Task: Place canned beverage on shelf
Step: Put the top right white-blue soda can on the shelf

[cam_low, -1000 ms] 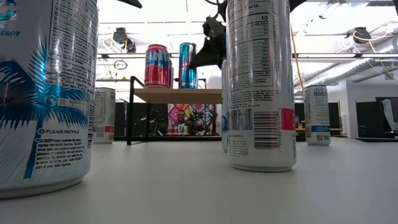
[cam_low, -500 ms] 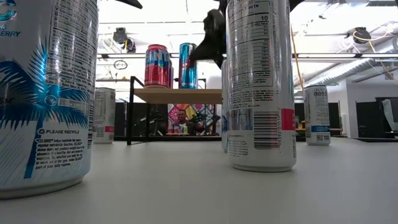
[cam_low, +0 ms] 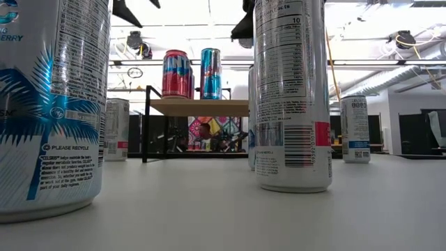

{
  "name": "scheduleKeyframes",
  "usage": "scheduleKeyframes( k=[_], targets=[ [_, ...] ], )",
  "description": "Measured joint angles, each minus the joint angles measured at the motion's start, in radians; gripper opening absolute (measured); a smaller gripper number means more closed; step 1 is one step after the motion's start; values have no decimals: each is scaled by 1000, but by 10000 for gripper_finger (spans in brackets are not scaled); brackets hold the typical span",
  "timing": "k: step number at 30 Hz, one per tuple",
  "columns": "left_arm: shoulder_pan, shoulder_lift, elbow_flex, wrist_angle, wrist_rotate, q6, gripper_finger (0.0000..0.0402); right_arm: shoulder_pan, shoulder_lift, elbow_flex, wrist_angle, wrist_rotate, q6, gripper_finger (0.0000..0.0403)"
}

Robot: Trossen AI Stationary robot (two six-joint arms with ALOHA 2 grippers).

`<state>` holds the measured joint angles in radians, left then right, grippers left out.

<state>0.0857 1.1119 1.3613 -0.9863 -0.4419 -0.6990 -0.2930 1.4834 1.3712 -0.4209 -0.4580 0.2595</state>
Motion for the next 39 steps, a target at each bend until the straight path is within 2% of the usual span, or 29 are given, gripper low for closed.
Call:
scheduleKeyframes(
  k=[6,13,21,24,29,32,39],
  targets=[
    [97,-10,0,-100,77,-56,358,57,-20,0,-51,13,67,0],
    [189,-11,0,-255,181,-157,358,80,-27,0,-83,12,63,0],
    [294,-3,0,-365,198,-209,358,79,-27,0,-116,10,53,0],
    [339,10,0,-364,199,-180,358,79,-27,0,-142,6,55,0],
    [433,46,-9,-358,286,-112,358,79,-27,-2,-158,-61,118,0],
    [480,70,-26,-357,304,-47,358,79,-37,-2,-158,-97,152,0],
    [562,130,-42,-340,311,84,358,79,-77,-2,-167,-96,180,0]
  ],
)
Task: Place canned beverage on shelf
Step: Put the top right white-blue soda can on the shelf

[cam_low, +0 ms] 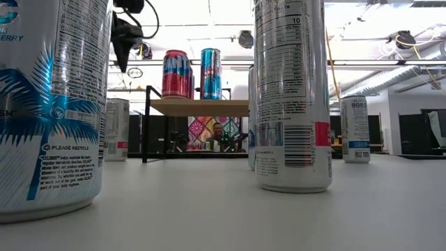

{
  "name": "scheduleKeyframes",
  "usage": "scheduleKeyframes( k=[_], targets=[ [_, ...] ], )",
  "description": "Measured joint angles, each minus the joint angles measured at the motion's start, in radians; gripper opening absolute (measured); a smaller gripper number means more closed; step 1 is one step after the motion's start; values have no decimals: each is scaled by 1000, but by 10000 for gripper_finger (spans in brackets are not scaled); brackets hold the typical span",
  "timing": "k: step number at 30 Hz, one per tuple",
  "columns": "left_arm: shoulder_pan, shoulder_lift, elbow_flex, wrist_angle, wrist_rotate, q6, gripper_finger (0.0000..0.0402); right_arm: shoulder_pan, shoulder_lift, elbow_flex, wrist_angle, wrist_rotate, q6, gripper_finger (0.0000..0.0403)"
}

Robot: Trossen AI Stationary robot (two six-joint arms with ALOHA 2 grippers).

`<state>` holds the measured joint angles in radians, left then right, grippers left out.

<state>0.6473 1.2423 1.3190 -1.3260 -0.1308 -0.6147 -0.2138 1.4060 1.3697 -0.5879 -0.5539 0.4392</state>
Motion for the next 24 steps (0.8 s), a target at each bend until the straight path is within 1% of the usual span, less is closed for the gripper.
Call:
scheduleKeyframes(
  k=[4,8,16,24],
  targets=[
    [52,41,0,15,6,93,358,0,-7,0,-1,1,23,0],
    [92,71,-1,14,43,158,358,0,-5,0,-4,4,25,0],
    [153,77,-1,53,66,280,358,1,-5,0,-10,32,20,0],
    [188,77,-1,50,76,284,358,-10,-15,0,-18,32,19,0]
  ],
)
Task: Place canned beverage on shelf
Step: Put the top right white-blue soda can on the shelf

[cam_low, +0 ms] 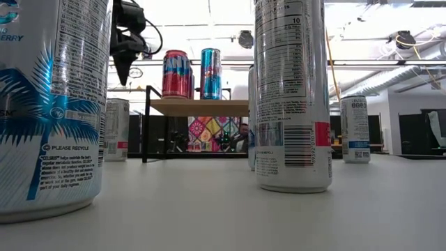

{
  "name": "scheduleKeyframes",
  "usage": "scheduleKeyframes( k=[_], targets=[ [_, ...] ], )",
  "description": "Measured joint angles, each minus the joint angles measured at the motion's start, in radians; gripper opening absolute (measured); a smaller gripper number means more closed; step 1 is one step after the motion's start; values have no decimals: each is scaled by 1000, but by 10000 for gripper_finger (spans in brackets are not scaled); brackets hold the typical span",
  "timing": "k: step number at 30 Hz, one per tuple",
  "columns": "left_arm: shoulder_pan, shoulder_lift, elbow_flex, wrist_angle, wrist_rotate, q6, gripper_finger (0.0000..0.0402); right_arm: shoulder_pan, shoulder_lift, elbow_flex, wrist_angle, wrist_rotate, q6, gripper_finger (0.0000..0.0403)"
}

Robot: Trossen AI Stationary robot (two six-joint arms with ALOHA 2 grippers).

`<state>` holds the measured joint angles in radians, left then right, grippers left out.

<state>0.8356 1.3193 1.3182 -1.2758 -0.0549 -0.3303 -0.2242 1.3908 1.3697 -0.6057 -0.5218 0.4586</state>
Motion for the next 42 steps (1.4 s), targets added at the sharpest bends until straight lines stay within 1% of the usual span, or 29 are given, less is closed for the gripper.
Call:
scheduleKeyframes(
  k=[2,4,6,10,11,13,16,19,21,25,30,31,33,36,40,42],
  targets=[
    [0,-2,0,-2,15,-4,358,-6,-17,1,-22,12,15,0],
    [-2,-6,0,-5,38,-6,358,-11,-44,17,-83,71,30,0],
    [-14,-7,0,-9,42,-27,358,-12,-66,46,-173,157,24,0],
    [-27,-12,0,-10,47,-44,358,-14,-110,110,-373,387,6,0],
    [-27,-12,0,-11,47,-52,358,-16,-119,119,-405,434,7,0],
    [-30,-11,0,-11,47,-64,358,-26,-131,128,-475,491,12,0],
    [-32,-12,0,-11,47,-81,358,-56,-150,130,-558,517,31,0],
    [-32,-11,0,-7,47,-82,358,-97,-157,131,-662,552,98,0],
    [-32,-11,0,-8,51,-82,358,-140,-156,131,-722,555,124,2],
    [-34,-12,0,-26,84,-108,358,-234,-156,131,-782,554,135,17],
    [-61,-25,0,-14,88,-136,358,-354,-156,118,-804,556,93,57],
    [-66,-27,0,-11,85,-136,358,-379,-156,109,-818,564,95,67],
    [-77,-27,0,-12,83,-140,358,-418,-156,84,-855,613,146,88],
    [-89,-30,0,-12,80,-155,358,-463,-160,33,-870,678,200,121],
    [-110,-39,0,-6,79,-163,358,-493,-173,-34,-812,679,191,162],
    [-119,-41,0,-6,80,-166,358,-501,-172,-49,-812,679,191,182]
  ],
)
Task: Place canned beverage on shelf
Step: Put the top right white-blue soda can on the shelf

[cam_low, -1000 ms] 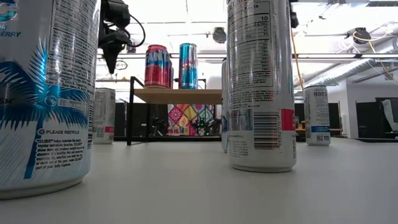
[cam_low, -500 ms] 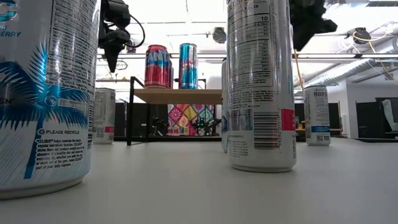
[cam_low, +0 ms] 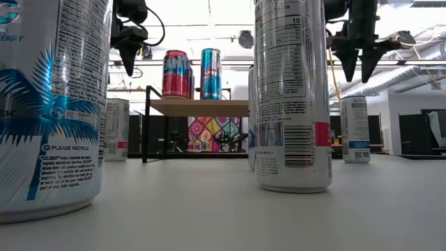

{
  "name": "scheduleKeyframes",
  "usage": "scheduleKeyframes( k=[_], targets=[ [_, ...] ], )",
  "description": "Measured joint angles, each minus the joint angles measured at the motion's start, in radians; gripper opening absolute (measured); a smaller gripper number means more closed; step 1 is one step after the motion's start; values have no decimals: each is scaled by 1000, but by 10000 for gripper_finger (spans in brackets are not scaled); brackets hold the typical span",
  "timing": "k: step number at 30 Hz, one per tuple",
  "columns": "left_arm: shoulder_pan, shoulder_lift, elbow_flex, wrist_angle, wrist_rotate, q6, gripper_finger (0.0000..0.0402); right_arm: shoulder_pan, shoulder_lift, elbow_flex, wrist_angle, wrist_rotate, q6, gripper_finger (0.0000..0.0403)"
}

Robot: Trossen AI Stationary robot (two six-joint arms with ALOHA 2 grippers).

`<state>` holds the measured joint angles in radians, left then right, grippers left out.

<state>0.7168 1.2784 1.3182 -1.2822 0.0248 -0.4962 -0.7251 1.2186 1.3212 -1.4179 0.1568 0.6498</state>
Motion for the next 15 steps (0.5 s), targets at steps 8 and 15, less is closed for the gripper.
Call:
scheduleKeyframes(
  k=[8,15],
  targets=[
    [-46,-28,0,-10,-15,-76,358,-62,5,-1,32,-4,-25,269],
    [-87,-60,0,1,-48,-105,358,-132,78,-1,26,-95,-108,305]
  ],
)
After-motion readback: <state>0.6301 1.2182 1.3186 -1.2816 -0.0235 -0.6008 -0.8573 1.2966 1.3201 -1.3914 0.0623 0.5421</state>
